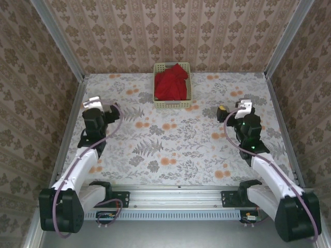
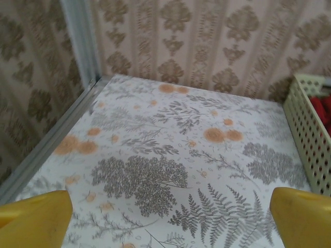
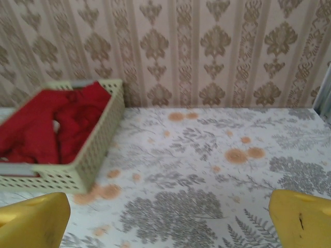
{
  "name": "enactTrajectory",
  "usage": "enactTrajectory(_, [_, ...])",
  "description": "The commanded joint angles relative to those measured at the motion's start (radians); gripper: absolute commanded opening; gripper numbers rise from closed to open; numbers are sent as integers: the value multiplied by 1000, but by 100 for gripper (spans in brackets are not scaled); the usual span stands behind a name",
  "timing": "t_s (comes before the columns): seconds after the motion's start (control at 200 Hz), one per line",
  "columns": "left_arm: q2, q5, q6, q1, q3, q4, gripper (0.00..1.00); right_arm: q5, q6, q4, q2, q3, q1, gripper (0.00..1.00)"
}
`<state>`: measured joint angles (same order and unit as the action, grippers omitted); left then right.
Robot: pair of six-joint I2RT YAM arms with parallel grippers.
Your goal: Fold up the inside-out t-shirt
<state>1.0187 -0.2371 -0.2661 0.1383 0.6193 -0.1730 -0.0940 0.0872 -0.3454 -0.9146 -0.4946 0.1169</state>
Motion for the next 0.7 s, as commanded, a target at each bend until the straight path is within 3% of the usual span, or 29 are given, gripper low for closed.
enactTrajectory(0.0, [-9, -57, -246, -3, 85, 334, 100, 12, 165, 295, 81, -97, 3, 100])
enactTrajectory(0.11, [-32, -30, -288, -20, 82, 379, 100, -5, 352, 504, 99, -183, -4, 100])
enactTrajectory(0.155, [-48, -18, -325, -39, 54, 358, 100, 52, 379, 536, 99, -199, -14, 100])
enactTrajectory(0.24, [-51, 206, -327, -115, -12, 195, 100, 141, 393, 439, 100, -151, -23, 100])
enactTrajectory(0.34, [42, 323, -343, -133, 34, 156, 100, 131, 411, 418, 64, -144, -29, 100])
enactTrajectory(0.42, [158, 365, -304, -89, 132, 187, 100, 133, 398, 462, 10, -191, -28, 100])
enactTrajectory(0.53, [303, 319, -258, 29, 265, 236, 100, 149, 393, 502, -65, -247, -18, 100])
enactTrajectory(0.695, [522, 282, -235, 183, 471, 256, 100, 77, 384, 550, -134, -292, 47, 100])
